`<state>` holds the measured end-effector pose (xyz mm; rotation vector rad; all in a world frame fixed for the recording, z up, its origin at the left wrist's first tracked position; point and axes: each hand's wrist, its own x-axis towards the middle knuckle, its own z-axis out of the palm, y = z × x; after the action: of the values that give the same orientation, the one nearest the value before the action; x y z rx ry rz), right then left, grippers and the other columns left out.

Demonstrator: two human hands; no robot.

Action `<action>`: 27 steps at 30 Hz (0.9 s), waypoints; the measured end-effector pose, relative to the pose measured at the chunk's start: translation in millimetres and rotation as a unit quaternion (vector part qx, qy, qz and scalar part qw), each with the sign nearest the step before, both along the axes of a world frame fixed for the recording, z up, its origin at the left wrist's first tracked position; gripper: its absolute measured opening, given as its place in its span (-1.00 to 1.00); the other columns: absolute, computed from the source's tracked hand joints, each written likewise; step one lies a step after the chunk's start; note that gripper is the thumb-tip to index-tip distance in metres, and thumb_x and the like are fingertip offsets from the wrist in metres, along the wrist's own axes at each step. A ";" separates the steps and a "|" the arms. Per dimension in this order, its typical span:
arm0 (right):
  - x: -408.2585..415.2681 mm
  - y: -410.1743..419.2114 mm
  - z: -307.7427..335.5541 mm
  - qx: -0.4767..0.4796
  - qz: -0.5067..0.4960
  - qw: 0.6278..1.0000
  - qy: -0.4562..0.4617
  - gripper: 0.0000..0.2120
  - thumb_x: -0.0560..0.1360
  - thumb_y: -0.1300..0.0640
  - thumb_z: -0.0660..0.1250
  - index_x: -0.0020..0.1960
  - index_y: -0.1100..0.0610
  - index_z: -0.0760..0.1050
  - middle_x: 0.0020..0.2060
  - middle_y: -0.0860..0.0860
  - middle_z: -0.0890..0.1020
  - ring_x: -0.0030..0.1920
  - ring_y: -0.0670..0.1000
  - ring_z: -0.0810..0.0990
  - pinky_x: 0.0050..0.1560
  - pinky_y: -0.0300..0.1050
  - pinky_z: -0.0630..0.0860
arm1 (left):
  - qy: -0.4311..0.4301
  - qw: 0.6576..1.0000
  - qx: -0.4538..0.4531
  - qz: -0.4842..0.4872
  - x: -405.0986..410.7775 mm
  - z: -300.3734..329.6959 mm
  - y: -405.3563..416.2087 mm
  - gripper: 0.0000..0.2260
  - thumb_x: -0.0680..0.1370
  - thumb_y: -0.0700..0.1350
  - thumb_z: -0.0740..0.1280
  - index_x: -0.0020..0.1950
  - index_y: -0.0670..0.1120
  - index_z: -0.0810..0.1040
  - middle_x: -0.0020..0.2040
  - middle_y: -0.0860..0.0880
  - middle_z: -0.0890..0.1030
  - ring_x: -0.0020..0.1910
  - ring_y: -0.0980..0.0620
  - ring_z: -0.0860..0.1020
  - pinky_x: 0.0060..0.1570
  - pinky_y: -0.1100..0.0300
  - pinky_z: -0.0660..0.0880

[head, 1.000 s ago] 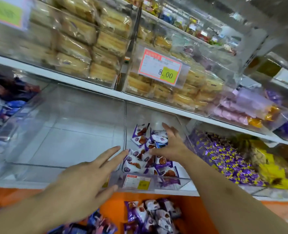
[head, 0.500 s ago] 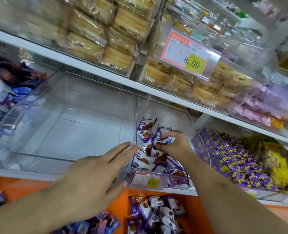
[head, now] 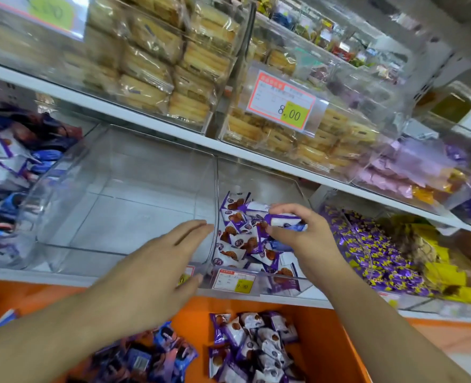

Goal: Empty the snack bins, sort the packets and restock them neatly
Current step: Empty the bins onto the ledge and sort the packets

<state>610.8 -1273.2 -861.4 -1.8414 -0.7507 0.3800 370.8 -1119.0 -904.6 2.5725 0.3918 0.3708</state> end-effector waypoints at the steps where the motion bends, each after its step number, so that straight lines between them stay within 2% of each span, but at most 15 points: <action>1: -13.4 -5.5 6.1 0.019 0.022 0.999 0.035 -0.73 0.45 0.36 0.56 -0.02 0.01 0.72 0.25 -0.07 0.69 0.21 0.05 0.69 0.15 0.18 0.67 | -0.027 1.000 -0.011 0.004 -1.8 3.3 0.4 -0.29 0.64 0.15 0.27 0.63 0.32 -0.13 0.60 0.39 -0.08 0.48 0.25 0.32 0.49 0.27 0.27; 3: -42.2 -16.0 14.7 0.057 0.072 0.990 0.111 -0.71 0.41 0.41 0.56 0.00 0.07 0.71 0.27 0.00 0.69 0.29 0.14 0.66 0.18 0.13 0.62 | -0.077 0.995 -0.060 0.007 -5.5 10.8 0.1 -0.30 0.59 0.16 0.36 0.59 0.36 -0.01 0.53 0.41 0.06 0.45 0.28 0.32 0.45 0.23 0.35; 6: -90.0 -23.4 22.5 0.067 0.157 0.961 0.216 -0.66 0.38 0.37 0.53 0.08 0.06 0.69 0.22 0.15 0.70 0.15 0.24 0.71 0.05 0.05 0.63 | -0.109 0.975 -0.192 -0.023 -11.9 24.4 -5.0 -0.26 0.49 0.14 0.53 0.52 0.43 0.16 0.46 0.41 0.26 0.39 0.29 0.42 0.39 0.18 0.42; 7: -104.5 -24.4 22.9 0.059 0.179 0.953 0.236 -0.62 0.39 0.36 0.52 0.15 0.08 0.67 0.17 0.22 0.70 0.10 0.24 0.72 0.04 0.05 0.63 | -0.111 0.960 -0.254 -0.039 -15.9 27.9 -7.3 -0.32 0.48 0.08 0.56 0.46 0.43 0.29 0.41 0.36 0.41 0.32 0.24 0.52 0.35 0.12 0.48; 9: -122.1 -21.7 20.1 0.047 0.170 0.945 0.275 -0.48 0.38 0.37 0.53 0.30 0.11 0.59 0.10 0.28 0.70 0.03 0.22 0.73 -0.06 0.01 0.63 | -0.110 0.931 -0.344 -0.051 -23.0 32.2 -9.8 -0.55 0.50 -0.05 0.57 0.27 0.32 0.52 0.17 0.14 0.69 0.10 0.08 0.68 0.19 -0.05 0.61; 11: -136.9 -21.1 15.8 0.049 0.111 0.936 0.330 -0.30 0.35 0.37 0.56 0.44 0.17 0.44 0.13 0.26 0.69 0.02 0.21 0.74 -0.14 -0.01 0.63 | -0.098 0.922 -0.373 -0.037 -36.2 34.5 -12.9 -0.72 0.55 -0.11 0.52 0.19 0.16 0.60 -0.04 -0.02 0.74 -0.03 -0.06 0.71 0.03 -0.15 0.66; 12: -144.0 -22.7 15.8 0.047 0.092 0.933 0.346 -0.33 0.39 0.37 0.54 0.44 0.19 0.41 0.14 0.25 0.69 0.01 0.21 0.75 -0.15 -0.01 0.63 | -0.096 0.920 -0.378 -0.028 -42.6 33.8 -15.2 -0.78 0.57 -0.11 0.49 0.19 0.08 0.62 -0.09 -0.04 0.74 -0.05 -0.08 0.71 -0.02 -0.17 0.67; 15: -156.6 -32.8 14.3 0.018 0.098 0.945 0.313 -0.74 0.56 0.33 0.44 0.12 0.02 0.58 0.07 0.16 0.72 -0.04 0.23 0.76 -0.13 0.03 0.60 | -0.090 0.912 -0.400 0.008 -60.4 28.8 -27.0 -0.82 0.58 -0.06 0.47 0.17 0.04 0.64 -0.10 -0.01 0.72 -0.08 -0.07 0.70 -0.08 -0.17 0.69; 17: -157.7 -42.7 10.6 -0.008 0.106 0.953 0.285 -0.84 0.56 0.23 0.49 -0.03 -0.04 0.67 0.09 0.06 0.71 0.00 0.24 0.75 -0.04 0.12 0.59 | -0.051 0.906 -0.421 0.000 -65.8 25.1 -42.8 -0.74 0.56 0.00 0.49 0.23 0.13 0.59 -0.03 0.07 0.73 -0.02 0.01 0.72 -0.05 -0.13 0.70; 18: -156.8 -46.7 7.9 -0.021 0.104 0.956 0.274 -0.87 0.53 0.17 0.54 0.01 -0.05 0.69 0.15 0.03 0.69 0.05 0.23 0.75 -0.01 0.15 0.60 | -0.038 0.907 -0.419 -0.003 -66.2 22.8 -50.6 -0.71 0.55 0.03 0.50 0.24 0.19 0.58 0.01 0.12 0.71 0.00 0.03 0.72 -0.07 -0.09 0.70; 20: -154.6 -56.4 5.7 -0.057 0.089 0.962 0.254 -0.76 0.50 0.06 0.58 0.14 -0.07 0.69 0.25 0.02 0.66 0.13 0.24 0.73 0.01 0.15 0.61 | -0.035 0.909 -0.416 0.008 -61.7 16.5 -64.7 -0.72 0.53 0.05 0.52 0.20 0.25 0.60 0.05 0.15 0.65 -0.03 -0.01 0.73 -0.16 -0.04 0.71; 23: -140.4 -75.3 12.4 -0.083 0.076 0.961 0.252 -0.85 0.60 0.07 0.47 0.16 0.00 0.68 0.11 0.05 0.73 -0.02 0.27 0.77 -0.11 0.06 0.55 | -0.025 0.892 -0.449 0.044 -45.7 6.9 -82.0 -0.74 0.55 0.02 0.51 0.22 0.14 0.64 0.12 0.06 0.63 -0.06 -0.05 0.73 -0.22 -0.05 0.71; 25: -114.8 -89.5 14.1 -0.099 0.017 0.973 0.208 -0.90 0.61 0.11 0.43 0.11 0.07 0.67 0.04 0.06 0.72 -0.17 0.09 0.78 -0.17 -0.01 0.54 | 0.007 0.891 -0.450 0.059 -31.8 -10.0 -92.3 -0.75 0.55 0.02 0.50 0.23 0.11 0.65 0.15 0.03 0.65 -0.07 -0.01 0.74 -0.23 -0.04 0.71; 26: -101.3 -97.5 13.1 -0.114 -0.017 0.978 0.176 -0.93 0.59 0.11 0.45 0.06 0.06 0.67 0.03 0.06 0.70 -0.21 0.00 0.77 -0.17 -0.04 0.52 | 0.023 0.889 -0.452 0.067 -23.9 -20.2 -97.8 -0.75 0.55 0.02 0.50 0.23 0.10 0.65 0.15 0.03 0.65 -0.06 0.01 0.74 -0.22 -0.04 0.71; 27: -87.8 -105.1 10.9 -0.125 -0.047 0.979 0.153 -0.96 0.55 0.11 0.47 0.01 0.04 0.67 0.00 0.07 0.69 -0.17 0.00 0.77 -0.16 -0.04 0.51 | 0.042 0.887 -0.455 0.072 -15.7 -29.0 -105.0 -0.72 0.55 0.04 0.50 0.25 0.08 0.64 0.20 0.04 0.64 -0.02 0.02 0.73 -0.21 -0.04 0.71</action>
<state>523.1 -1378.3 -850.5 -1.9829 -0.4171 0.7048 355.1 -1223.9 -933.6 1.6406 0.6123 0.0763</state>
